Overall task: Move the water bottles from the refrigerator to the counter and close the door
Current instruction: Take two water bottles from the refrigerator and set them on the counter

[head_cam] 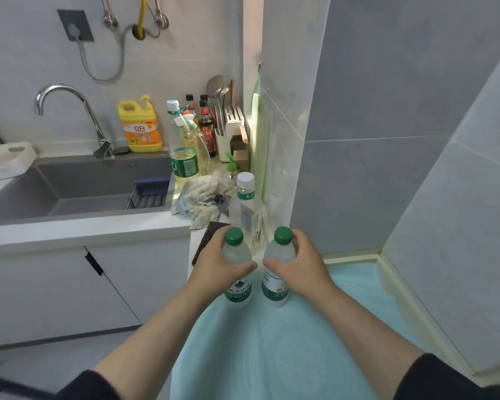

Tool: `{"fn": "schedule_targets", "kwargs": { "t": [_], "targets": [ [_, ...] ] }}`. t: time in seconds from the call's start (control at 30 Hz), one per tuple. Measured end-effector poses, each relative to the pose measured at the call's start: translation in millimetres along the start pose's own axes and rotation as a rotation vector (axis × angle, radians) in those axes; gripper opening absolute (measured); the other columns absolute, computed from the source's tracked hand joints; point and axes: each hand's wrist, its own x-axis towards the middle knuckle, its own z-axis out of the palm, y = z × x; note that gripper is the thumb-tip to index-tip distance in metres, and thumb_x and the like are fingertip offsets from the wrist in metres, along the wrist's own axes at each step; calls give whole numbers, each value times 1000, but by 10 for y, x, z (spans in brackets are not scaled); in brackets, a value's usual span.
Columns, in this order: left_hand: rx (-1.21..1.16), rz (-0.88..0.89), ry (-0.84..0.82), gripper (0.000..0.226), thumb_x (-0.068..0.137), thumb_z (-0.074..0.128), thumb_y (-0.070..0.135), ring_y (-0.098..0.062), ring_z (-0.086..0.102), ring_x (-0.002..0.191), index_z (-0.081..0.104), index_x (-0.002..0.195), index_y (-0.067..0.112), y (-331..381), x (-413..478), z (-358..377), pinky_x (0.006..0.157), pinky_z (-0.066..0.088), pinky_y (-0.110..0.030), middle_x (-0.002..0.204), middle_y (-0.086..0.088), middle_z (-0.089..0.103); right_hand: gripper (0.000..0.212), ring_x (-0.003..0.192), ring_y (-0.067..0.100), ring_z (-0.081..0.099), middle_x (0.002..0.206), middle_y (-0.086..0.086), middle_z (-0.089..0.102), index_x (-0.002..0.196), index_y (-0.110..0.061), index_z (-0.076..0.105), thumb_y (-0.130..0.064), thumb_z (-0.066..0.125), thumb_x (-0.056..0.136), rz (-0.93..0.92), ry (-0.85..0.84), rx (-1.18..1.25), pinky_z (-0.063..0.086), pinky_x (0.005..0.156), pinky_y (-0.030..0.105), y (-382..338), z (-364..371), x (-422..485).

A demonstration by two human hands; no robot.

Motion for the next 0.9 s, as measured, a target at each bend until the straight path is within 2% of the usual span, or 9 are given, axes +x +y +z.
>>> {"fn": "schedule_targets", "kwargs": {
  "t": [0.07,0.13,0.2,0.3,0.43,0.5,0.57,0.67,0.9],
  "targets": [
    [-23,36,-9,57,72,82,17,26,54,88,47,104,48,164,-50,-159,75,44,-5,102,33,55,77,128,17,45,137,-3,49,138,-23,39,-38,79,75,-32,20,-1,39,99,31,-169,-115,-57],
    [19,94,5,58,79,77,25,27,47,95,43,122,45,362,-158,-401,81,34,0,116,36,45,75,134,18,39,147,1,41,144,-20,34,-41,71,83,-120,72,-36,35,105,35,-422,-244,-170],
    [116,179,46,74,82,70,42,12,32,123,32,146,35,549,-323,-704,99,27,-16,139,27,33,66,132,15,38,145,-1,42,143,-20,36,-39,66,88,-252,112,-34,33,104,32,-746,-350,-367],
    [227,335,149,85,78,58,59,1,12,144,22,151,34,777,-748,-1278,113,17,-28,158,18,16,63,121,2,34,134,-12,39,142,-22,36,-44,58,87,-441,120,-67,29,98,25,-1379,-379,-811],
    [242,417,325,84,74,50,62,2,13,144,24,150,36,1090,-1560,-2098,109,14,-16,154,25,16,67,124,5,38,138,-13,40,143,-28,35,-47,55,82,-592,82,-57,29,99,24,-2222,-231,-1466],
    [245,417,410,82,74,49,61,1,18,143,28,149,35,1178,-2021,-2516,108,16,-17,156,20,22,67,125,8,39,139,-11,42,142,-30,36,-48,55,81,-649,44,-41,34,101,29,-2620,-99,-1823],
    [272,428,470,77,75,46,62,10,18,139,29,146,40,1223,-2499,-2900,106,15,-10,156,18,24,67,124,5,38,138,-15,40,141,-33,36,-51,54,80,-731,0,-33,35,102,32,-2965,48,-2187],
    [338,411,589,68,74,44,67,28,14,128,27,138,55,1279,-3376,-3453,96,14,5,150,32,25,68,119,-4,36,133,-24,37,140,-39,36,-58,51,77,-887,-90,20,32,96,20,-3443,317,-2785],
    [503,237,978,70,61,53,78,33,17,122,25,125,72,1788,-5423,-3994,98,21,-7,123,66,17,61,120,-11,40,126,-48,33,133,-51,33,-61,50,75,-1195,-361,373,33,95,20,-4248,799,-4079]
  ]
}}
